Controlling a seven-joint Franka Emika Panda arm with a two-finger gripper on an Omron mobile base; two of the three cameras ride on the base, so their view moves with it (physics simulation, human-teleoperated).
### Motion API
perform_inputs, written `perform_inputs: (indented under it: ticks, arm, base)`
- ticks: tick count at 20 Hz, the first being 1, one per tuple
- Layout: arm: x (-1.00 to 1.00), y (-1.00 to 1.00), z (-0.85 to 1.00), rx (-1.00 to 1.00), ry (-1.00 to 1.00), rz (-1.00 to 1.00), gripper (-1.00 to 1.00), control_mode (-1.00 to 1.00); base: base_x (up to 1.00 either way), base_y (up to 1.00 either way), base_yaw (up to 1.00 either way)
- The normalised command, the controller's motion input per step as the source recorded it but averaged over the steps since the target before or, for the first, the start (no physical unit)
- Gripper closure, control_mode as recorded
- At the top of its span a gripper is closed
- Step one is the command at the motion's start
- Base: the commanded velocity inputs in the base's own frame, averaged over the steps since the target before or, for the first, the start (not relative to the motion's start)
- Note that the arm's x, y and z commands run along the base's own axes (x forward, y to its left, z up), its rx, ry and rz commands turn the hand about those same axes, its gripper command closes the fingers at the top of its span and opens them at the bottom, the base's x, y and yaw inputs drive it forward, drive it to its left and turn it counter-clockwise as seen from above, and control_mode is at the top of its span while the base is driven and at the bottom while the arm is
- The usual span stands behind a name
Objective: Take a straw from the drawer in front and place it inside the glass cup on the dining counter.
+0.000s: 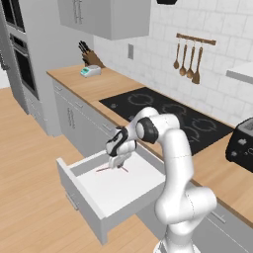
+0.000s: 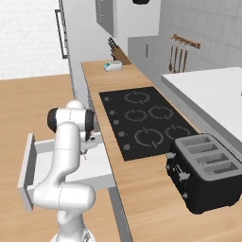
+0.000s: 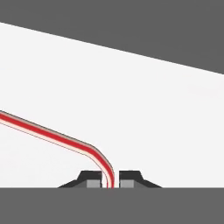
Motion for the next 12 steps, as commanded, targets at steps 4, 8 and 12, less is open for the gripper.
perform_inputs:
  ticks: [4,8,12]
  arm:
    - [-0.86,0.18,-0.20,0.00,-0.13,0.00,1.00,-1.00]
    - [-0.53,0.13,-0.05,0.00,-0.11,0.00,1.00,-1.00]
    - [-0.22,0.09,-0.16,-0.04,-0.12,0.00,1.00,-1.00]
  base:
    - [0.00,0.00,0.00]
    - [0.00,0.00,0.00]
    - [0.00,0.00,0.00]
